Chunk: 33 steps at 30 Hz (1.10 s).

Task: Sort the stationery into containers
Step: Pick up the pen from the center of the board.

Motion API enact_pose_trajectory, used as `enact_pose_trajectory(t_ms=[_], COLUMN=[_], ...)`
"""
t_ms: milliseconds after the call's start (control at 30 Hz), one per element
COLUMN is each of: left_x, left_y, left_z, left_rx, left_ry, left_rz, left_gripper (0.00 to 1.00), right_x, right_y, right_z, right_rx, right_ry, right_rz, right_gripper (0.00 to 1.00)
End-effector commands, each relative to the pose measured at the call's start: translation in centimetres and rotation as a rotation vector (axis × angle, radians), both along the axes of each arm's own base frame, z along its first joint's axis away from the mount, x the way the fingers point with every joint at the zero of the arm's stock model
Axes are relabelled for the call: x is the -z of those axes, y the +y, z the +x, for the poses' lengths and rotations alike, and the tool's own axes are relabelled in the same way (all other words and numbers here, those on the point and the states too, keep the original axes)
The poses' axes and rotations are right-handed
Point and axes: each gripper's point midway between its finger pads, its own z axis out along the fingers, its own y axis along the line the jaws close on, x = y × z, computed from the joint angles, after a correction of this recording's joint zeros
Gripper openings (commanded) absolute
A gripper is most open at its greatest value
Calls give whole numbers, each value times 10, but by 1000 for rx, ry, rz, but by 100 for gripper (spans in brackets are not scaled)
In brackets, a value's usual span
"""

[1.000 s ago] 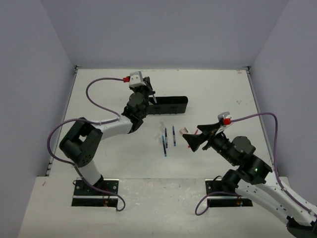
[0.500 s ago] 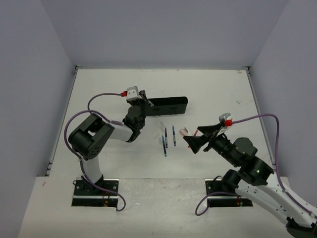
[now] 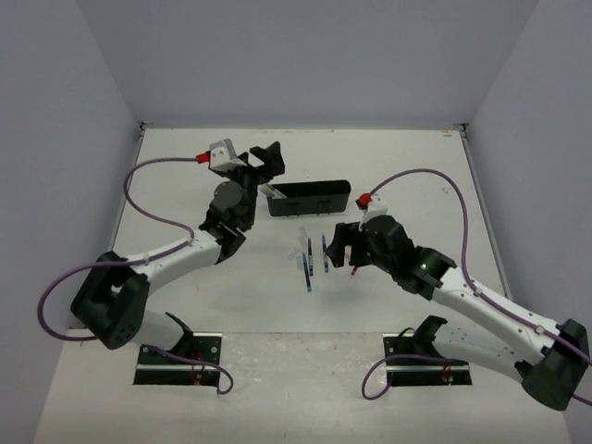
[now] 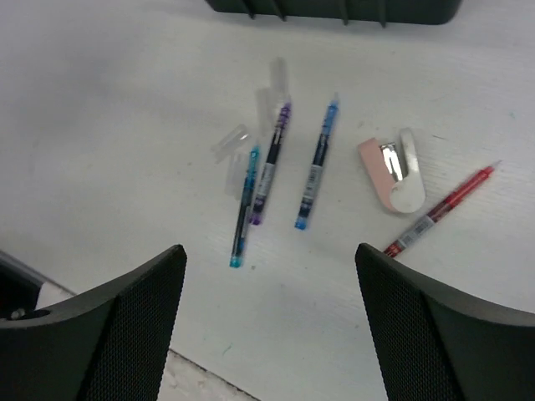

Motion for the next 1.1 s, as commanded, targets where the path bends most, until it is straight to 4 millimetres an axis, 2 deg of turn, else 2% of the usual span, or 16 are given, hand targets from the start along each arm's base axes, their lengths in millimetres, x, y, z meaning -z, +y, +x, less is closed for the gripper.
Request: enact_pose_trajectory(t_ms=[0, 67, 100, 200, 267, 333, 367, 433, 633, 833, 967, 1067], left_x=[-36, -26, -13, 12, 14, 30, 29, 42, 55, 73, 76, 76], left_y=[-1, 2, 7, 22, 31, 44, 48, 58, 68, 67, 65, 64], left_z=[-22, -45, -63, -103, -128, -144, -149, -166, -183, -186, -186, -186], left_rx=[80, 131, 165, 226, 274, 267, 269, 286, 310, 321, 334, 335], left_ry=[214, 337, 408, 490, 486, 523, 518, 570, 608, 646, 655, 654], left_rz=[-6, 47, 84, 109, 123, 151, 159, 213, 284, 304, 311, 305], left_gripper=[100, 100, 100, 100, 100, 100, 100, 100, 100, 100, 100, 100], right_x=[25, 40, 51, 72, 75, 88, 95, 104, 130, 149, 159, 164], right_y=[-5, -4, -2, 8, 15, 13, 14, 19, 26, 29, 27, 25], right_z=[32, 45, 53, 64, 71, 76, 76, 76, 70, 66, 63, 62], right_rx=[130, 141, 150, 126, 116, 134, 136, 131, 113, 101, 108, 115], right_ry=[177, 237, 272, 349, 367, 394, 411, 442, 515, 563, 584, 593], right_rz=[-137, -186, -225, -303, -325, -364, -377, -377, -383, -390, -402, -415], right_gripper=[75, 58, 54, 47, 42, 40, 40, 37, 32, 30, 27, 13])
